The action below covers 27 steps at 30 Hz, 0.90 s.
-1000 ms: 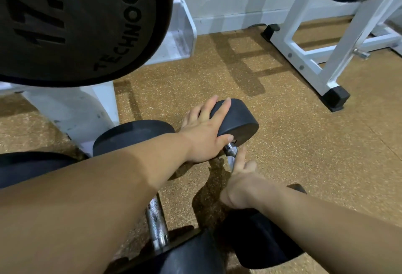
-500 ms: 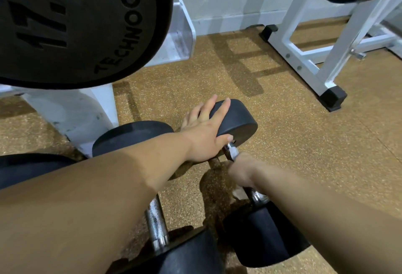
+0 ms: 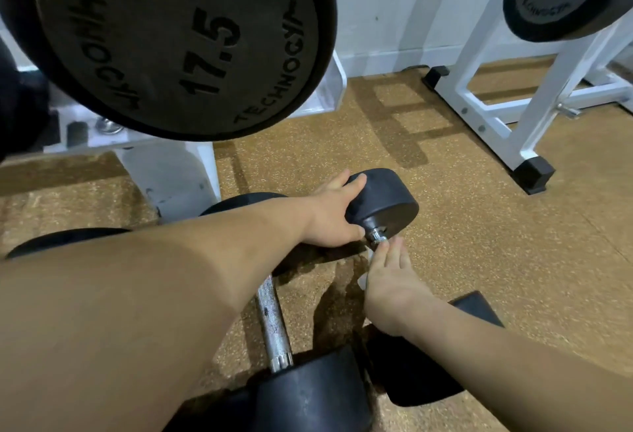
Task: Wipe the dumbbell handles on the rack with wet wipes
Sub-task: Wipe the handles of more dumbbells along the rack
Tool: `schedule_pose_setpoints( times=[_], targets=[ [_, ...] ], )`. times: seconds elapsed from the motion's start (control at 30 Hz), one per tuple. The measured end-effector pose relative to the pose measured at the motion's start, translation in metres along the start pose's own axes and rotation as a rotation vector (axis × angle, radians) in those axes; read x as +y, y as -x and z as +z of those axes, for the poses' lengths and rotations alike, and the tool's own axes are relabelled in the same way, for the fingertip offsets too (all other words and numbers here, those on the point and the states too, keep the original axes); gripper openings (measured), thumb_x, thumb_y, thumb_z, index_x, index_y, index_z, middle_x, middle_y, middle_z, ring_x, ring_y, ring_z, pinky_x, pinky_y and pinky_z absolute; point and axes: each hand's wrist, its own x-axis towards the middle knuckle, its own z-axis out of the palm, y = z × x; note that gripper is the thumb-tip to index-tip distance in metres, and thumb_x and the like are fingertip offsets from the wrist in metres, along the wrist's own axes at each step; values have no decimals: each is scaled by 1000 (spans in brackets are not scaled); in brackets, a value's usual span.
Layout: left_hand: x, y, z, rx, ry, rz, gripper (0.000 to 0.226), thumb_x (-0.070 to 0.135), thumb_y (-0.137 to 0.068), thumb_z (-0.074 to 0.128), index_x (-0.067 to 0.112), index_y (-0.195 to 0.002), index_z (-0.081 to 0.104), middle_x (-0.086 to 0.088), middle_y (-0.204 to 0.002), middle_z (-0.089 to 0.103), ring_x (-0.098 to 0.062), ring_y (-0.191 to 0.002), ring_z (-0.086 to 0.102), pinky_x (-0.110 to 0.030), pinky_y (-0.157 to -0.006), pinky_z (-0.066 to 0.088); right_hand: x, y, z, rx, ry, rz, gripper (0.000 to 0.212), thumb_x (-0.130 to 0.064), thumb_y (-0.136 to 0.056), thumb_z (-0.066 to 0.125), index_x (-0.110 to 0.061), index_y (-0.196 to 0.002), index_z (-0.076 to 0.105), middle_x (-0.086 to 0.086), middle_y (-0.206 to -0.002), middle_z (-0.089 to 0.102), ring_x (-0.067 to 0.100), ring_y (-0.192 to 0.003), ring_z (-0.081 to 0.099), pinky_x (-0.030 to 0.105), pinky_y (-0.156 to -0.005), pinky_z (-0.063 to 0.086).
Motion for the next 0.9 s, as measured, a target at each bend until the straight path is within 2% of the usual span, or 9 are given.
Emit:
schedule_pose_setpoints(
  times=[0.1, 0.17, 0.23, 0.27, 0.4, 0.5, 0.63, 0.8, 0.9],
  targets=[
    [-16, 19, -13, -52, -81, -35, 88, 33, -103, 60, 20, -166, 0, 6, -173, -12, -20, -160, 3, -37, -129, 16, -6, 17, 7, -185, 422, -127, 68, -22, -106, 34, 7, -161, 8, 38, -164, -15, 53, -153, -18, 58, -128, -1],
    [-24, 31, -23, -73, -196, -47, 75, 31, -103, 58, 16, -165, 17, -2, -172, 13, -26, -156, 22, -41, -126, 26, -11, 35, 4, -321, 467, -213, 53, -26, -108, 37, -6, -157, 35, 24, -168, 19, 43, -158, 9, 54, -127, 18],
    [-24, 50, -32, -55, -251, 6, 57, 29, -104, 55, 16, -157, 38, -5, -157, 45, -26, -144, 44, -41, -118, 38, -13, 45, -10, -337, 335, -259, 25, -24, -106, 45, -19, -125, 58, 5, -134, 59, 32, -143, 47, 43, -107, 43],
    [-24, 64, -35, -18, -246, 45, 49, 28, -104, 54, 17, -151, 48, -2, -148, 55, -23, -137, 51, -37, -114, 42, -15, 42, -20, -287, 217, -252, 13, -22, -103, 47, -21, -111, 57, 2, -117, 62, 31, -133, 56, 37, -97, 46],
    [-21, 129, -32, 126, 16, 48, 27, 30, -101, 62, 22, -125, 70, 6, -117, 72, -11, -108, 66, -29, -100, 52, -34, 35, -52, -236, -555, -201, 14, -16, -101, 51, -11, -105, 63, 7, -102, 62, 24, -87, 56, 33, -72, 43],
    [-28, 167, -22, 172, 503, -84, 23, 31, -93, 76, 20, -113, 75, 0, -106, 78, -17, -103, 72, -36, -97, 58, -65, 53, -74, -562, -1177, -177, 25, -13, -101, 54, -8, -120, 69, 16, -113, 74, 36, -98, 71, 41, -85, 56],
    [-38, 188, -6, 177, 1046, -153, 37, 23, -86, 82, 23, -122, 70, -7, -112, 78, -24, -106, 75, -40, -95, 57, -96, 62, -90, -573, -1140, -249, 25, -10, -104, 54, -3, -124, 68, 13, -111, 79, 29, -103, 77, 44, -92, 62],
    [-55, 198, 5, 236, 1169, -203, 37, 7, -86, 81, 18, -120, 72, -14, -112, 78, -31, -106, 75, -46, -99, 57, -114, 70, -70, -524, -1222, -255, 23, -16, -101, 67, -1, -118, 73, 18, -107, 79, 36, -102, 76, 53, -98, 59],
    [-68, 203, 11, 173, 1190, -221, 33, 9, -92, 75, 5, -124, 70, -22, -118, 74, -38, -114, 70, -53, -107, 52, -109, 75, -45, -674, -1314, -345, 30, -15, -102, 63, 2, -125, 71, 23, -120, 74, 37, -115, 72, 53, -105, 54]
  ],
)
